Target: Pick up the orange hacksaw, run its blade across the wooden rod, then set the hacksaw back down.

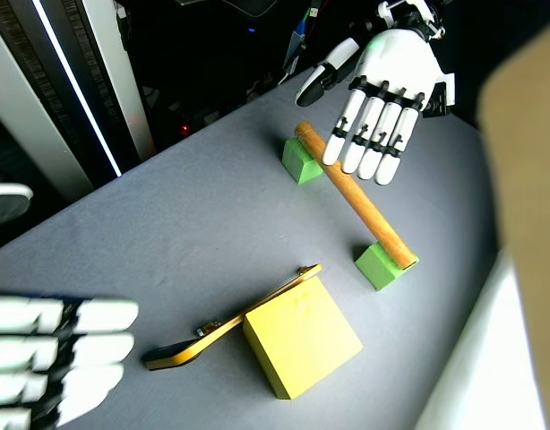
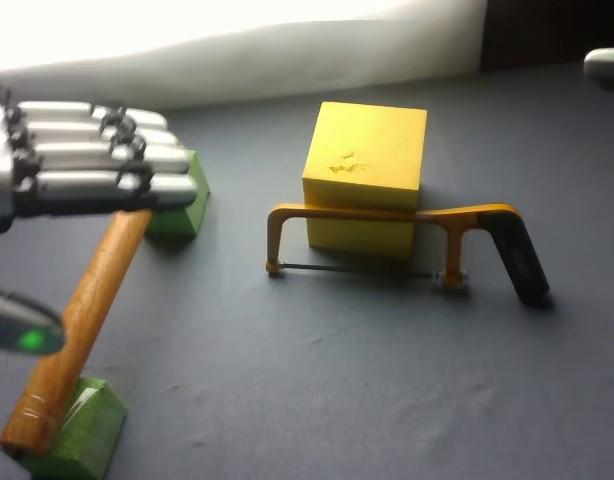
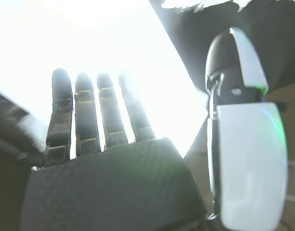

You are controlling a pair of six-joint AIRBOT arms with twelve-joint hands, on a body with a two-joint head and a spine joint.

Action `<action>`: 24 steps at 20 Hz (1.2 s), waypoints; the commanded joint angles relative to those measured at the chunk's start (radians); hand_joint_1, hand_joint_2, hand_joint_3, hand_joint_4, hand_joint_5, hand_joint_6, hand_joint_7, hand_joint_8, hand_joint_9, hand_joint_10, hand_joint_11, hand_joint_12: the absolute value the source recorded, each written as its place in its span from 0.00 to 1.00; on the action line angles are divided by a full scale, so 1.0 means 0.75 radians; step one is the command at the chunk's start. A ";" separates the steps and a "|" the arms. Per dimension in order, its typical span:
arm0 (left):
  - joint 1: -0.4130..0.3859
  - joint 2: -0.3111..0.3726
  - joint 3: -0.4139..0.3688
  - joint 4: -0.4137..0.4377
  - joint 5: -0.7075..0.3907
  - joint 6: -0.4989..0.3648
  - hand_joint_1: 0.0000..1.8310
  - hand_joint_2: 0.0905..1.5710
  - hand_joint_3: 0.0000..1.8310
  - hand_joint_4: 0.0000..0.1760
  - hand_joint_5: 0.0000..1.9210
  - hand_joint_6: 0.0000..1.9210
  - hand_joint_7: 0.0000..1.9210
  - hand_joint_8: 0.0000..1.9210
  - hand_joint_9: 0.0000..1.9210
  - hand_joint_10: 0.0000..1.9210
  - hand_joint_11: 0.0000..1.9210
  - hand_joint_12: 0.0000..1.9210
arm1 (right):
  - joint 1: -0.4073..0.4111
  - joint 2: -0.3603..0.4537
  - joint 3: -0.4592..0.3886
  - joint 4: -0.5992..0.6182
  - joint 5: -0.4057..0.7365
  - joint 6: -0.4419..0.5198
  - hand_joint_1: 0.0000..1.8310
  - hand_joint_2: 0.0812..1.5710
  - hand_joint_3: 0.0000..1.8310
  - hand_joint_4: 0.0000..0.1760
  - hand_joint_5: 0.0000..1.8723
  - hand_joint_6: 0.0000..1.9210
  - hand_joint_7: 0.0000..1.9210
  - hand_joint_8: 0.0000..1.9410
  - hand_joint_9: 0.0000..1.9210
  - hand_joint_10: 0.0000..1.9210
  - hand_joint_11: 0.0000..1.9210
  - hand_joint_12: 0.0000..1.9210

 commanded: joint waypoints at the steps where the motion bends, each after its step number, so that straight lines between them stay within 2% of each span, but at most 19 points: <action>1: -0.006 0.017 0.006 -0.063 -0.154 -0.003 0.00 0.75 0.00 0.00 0.00 0.00 0.00 0.00 0.00 0.00 0.00 0.00 | -0.003 0.011 0.017 0.068 0.131 0.075 0.31 0.61 0.00 0.00 0.04 0.00 0.04 0.00 0.04 0.00 0.00 0.25; 2: -0.004 0.032 0.001 -0.006 -0.181 -0.009 0.00 0.75 0.00 0.00 0.00 0.00 0.00 0.00 0.00 0.00 0.00 0.00 | -0.040 0.003 0.043 0.068 0.141 0.178 0.31 0.62 0.00 0.00 0.02 0.00 0.02 0.00 0.03 0.00 0.00 0.21; 4: -0.002 0.053 -0.017 0.081 -0.208 -0.010 0.00 0.76 0.01 0.00 0.00 0.00 0.00 0.00 0.00 0.00 0.00 0.00 | -0.110 -0.024 0.099 0.068 0.216 0.234 0.37 0.62 0.00 0.00 0.02 0.00 0.02 0.00 0.03 0.00 0.00 0.22; 8: 0.031 0.088 -0.070 0.162 -0.195 -0.010 0.00 0.75 0.00 0.00 0.00 0.00 0.00 0.00 0.00 0.00 0.00 0.00 | -0.223 -0.126 0.269 0.069 0.459 0.291 0.46 0.64 0.00 0.00 0.04 0.00 0.03 0.00 0.04 0.00 0.00 0.25; 10: 0.031 0.118 -0.101 0.194 -0.161 -0.010 0.00 0.76 0.00 0.00 0.00 0.00 0.00 0.00 0.00 0.00 0.00 0.00 | -0.286 -0.172 0.349 0.070 0.561 0.301 0.45 0.65 0.00 0.00 0.02 0.00 0.02 0.00 0.04 0.00 0.00 0.27; 13: 0.027 0.159 -0.136 0.256 -0.128 -0.030 0.00 0.76 0.00 0.00 0.00 0.00 0.00 0.00 0.00 0.00 0.01 0.00 | -0.394 -0.211 0.411 0.102 0.636 0.375 0.51 0.65 0.00 0.00 0.03 0.00 0.02 0.00 0.04 0.00 0.00 0.31; 15: 0.027 0.188 -0.150 0.296 -0.128 -0.034 0.00 0.76 0.00 0.00 0.00 0.00 0.00 0.00 0.00 0.00 0.01 0.00 | -0.461 -0.245 0.435 0.199 0.696 0.375 0.53 0.65 0.00 0.00 0.03 0.00 0.02 0.00 0.04 0.00 0.00 0.31; 19: 0.029 0.226 -0.159 0.404 -0.128 -0.050 0.01 0.77 0.00 0.00 0.00 0.00 0.00 0.00 0.00 0.00 0.00 0.00 | -0.545 -0.307 0.453 0.460 0.811 0.252 0.52 0.66 0.00 0.00 0.03 0.00 0.02 0.00 0.04 0.00 0.00 0.30; 24: 0.035 0.225 -0.151 0.497 -0.061 -0.067 0.01 0.77 0.00 0.00 0.01 0.00 0.00 0.00 0.00 0.00 0.00 0.00 | -0.621 -0.363 0.468 0.589 0.860 0.189 0.54 0.66 0.00 0.00 0.05 0.00 0.03 0.00 0.06 0.00 0.00 0.29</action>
